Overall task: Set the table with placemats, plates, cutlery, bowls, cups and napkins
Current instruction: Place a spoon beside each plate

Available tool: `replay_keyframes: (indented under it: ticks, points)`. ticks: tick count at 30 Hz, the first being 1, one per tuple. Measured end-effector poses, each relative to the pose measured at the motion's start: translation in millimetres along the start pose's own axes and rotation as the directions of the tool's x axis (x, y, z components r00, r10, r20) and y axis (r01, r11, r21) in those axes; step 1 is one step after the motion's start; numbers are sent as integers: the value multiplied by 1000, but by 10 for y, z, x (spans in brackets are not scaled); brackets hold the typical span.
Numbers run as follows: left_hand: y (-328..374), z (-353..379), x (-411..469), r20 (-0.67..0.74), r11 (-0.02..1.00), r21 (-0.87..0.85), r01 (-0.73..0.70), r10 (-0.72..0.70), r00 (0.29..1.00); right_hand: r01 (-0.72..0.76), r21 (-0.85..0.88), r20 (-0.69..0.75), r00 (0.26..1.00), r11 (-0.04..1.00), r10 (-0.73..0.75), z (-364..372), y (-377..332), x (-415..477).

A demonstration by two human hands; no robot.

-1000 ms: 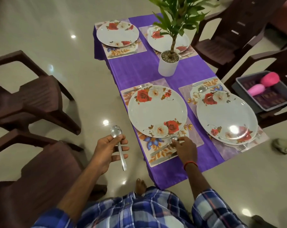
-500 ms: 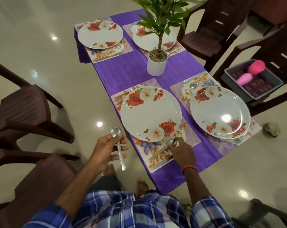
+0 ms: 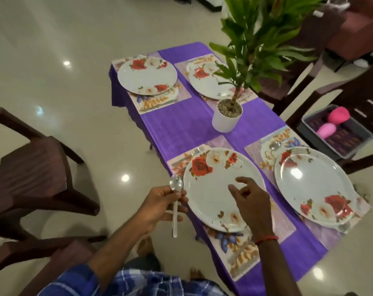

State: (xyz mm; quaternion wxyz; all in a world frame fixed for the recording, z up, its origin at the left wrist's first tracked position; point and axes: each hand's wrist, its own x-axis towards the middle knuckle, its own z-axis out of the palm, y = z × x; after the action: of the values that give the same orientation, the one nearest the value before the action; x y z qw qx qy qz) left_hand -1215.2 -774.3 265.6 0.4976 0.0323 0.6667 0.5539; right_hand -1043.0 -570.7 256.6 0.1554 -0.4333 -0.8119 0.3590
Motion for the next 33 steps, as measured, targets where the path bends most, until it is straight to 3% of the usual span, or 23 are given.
replay_keyframes:
  ticks: [3,10,20,27,33]
  points:
    - [226,-287,78,51,997,59,-55,52,997,83,76,92,992,994,-90,333,-629,206]
    - [595,-974,194,98,984,116,-135,124,987,69,302,339,925,951,-175,1239,-1621,310]
    - [854,-1624,425,-79,981,-3,-196,195,978,-258,623,364,931,738,19,1586,-2105,597]
    - [1022,-1942,722,-153,981,-58,-187,176,972,-262,617,288,953,742,97,1800,-2202,1105]
    - [1392,-2220,1167,-161,984,-37,-173,165,973,-268,696,226,962,666,152,2030,-2324,1810]
